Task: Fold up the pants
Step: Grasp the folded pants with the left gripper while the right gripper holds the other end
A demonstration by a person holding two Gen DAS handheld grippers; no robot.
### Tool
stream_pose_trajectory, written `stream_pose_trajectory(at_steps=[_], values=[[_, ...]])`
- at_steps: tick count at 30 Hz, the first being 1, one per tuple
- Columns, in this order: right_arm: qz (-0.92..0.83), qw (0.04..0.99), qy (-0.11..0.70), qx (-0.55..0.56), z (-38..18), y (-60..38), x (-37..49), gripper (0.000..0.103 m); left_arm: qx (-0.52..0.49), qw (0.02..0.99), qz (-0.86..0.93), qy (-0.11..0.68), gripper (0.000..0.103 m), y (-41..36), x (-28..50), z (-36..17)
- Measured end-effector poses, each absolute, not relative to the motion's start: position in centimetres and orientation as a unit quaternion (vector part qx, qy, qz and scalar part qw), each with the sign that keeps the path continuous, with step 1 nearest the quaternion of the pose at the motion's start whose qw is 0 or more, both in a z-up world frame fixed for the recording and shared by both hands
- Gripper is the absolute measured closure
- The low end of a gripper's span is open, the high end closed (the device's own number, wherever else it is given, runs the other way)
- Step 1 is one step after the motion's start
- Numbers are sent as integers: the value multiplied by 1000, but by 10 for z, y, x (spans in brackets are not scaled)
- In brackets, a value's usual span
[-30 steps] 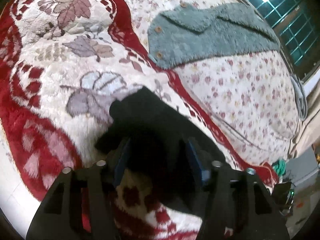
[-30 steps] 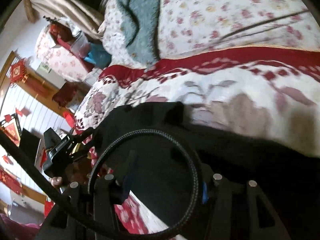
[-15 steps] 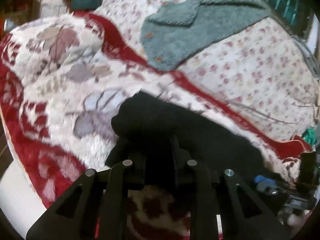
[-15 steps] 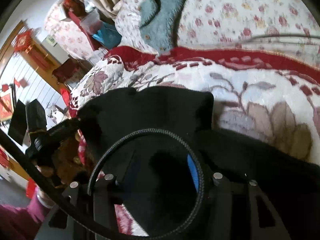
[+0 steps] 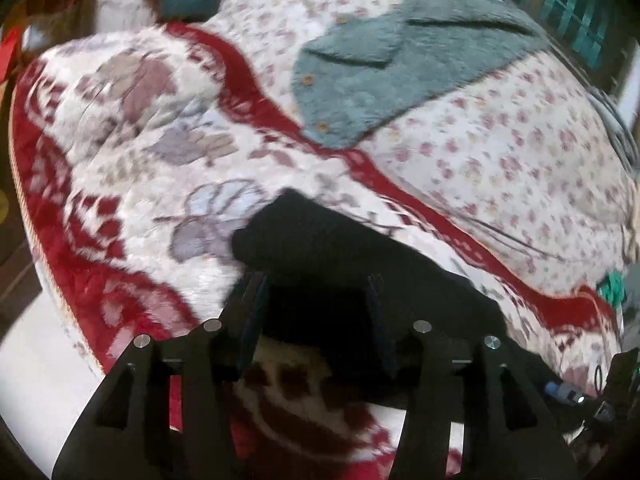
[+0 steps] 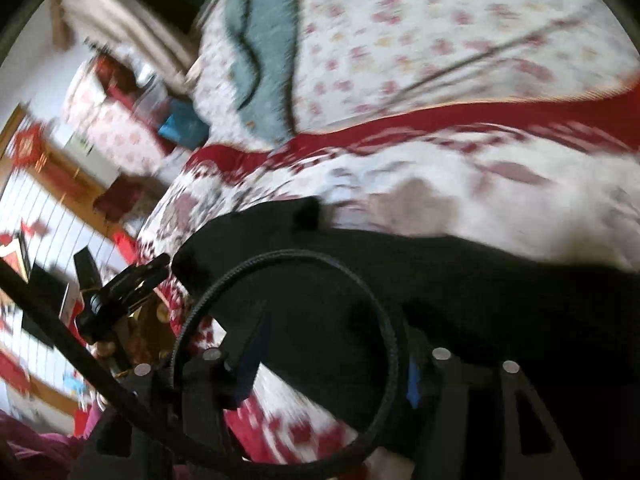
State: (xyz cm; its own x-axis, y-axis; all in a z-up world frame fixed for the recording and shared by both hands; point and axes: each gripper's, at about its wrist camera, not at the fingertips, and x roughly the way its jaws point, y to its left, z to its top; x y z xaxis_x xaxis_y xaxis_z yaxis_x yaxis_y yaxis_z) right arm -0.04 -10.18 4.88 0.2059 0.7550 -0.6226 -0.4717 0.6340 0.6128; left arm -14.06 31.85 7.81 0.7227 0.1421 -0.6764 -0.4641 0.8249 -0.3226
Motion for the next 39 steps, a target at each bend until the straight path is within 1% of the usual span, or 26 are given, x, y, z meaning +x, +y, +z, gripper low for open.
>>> stream_pose_trajectory(at_steps=[1, 2, 3, 7, 12, 15, 17, 22, 29, 31, 39], values=[[391, 767, 484, 155, 50, -119, -5, 41, -234, 900, 161, 332, 51, 310, -138, 81], [374, 776, 480, 164, 53, -142, -12, 40, -227, 904, 148, 332, 46, 301, -134, 84], [360, 783, 478, 169, 56, -157, -18, 39, -224, 907, 130, 333, 44, 291, -130, 86], [291, 803, 478, 204, 57, -229, -42, 38, -205, 913, 63, 347, 44, 247, -105, 89], [201, 806, 498, 249, 39, -295, -62, 35, -184, 902, -32, 389, 44, 185, -68, 80], [193, 804, 495, 265, 35, -304, -64, 35, -159, 892, -90, 415, 44, 139, -48, 73], [195, 809, 493, 253, 37, -299, -62, 35, -143, 886, -115, 425, 44, 115, -41, 70], [206, 805, 496, 253, 33, -290, -56, 33, -113, 878, -144, 442, 44, 73, -33, 63], [194, 802, 500, 264, 19, -282, -46, 33, -90, 884, -118, 444, 44, 71, -34, 52], [192, 803, 498, 264, 19, -280, -43, 31, -89, 885, -110, 443, 44, 73, -34, 51], [191, 810, 490, 258, 15, -277, -42, 26, -86, 895, -86, 430, 44, 82, -41, 53]])
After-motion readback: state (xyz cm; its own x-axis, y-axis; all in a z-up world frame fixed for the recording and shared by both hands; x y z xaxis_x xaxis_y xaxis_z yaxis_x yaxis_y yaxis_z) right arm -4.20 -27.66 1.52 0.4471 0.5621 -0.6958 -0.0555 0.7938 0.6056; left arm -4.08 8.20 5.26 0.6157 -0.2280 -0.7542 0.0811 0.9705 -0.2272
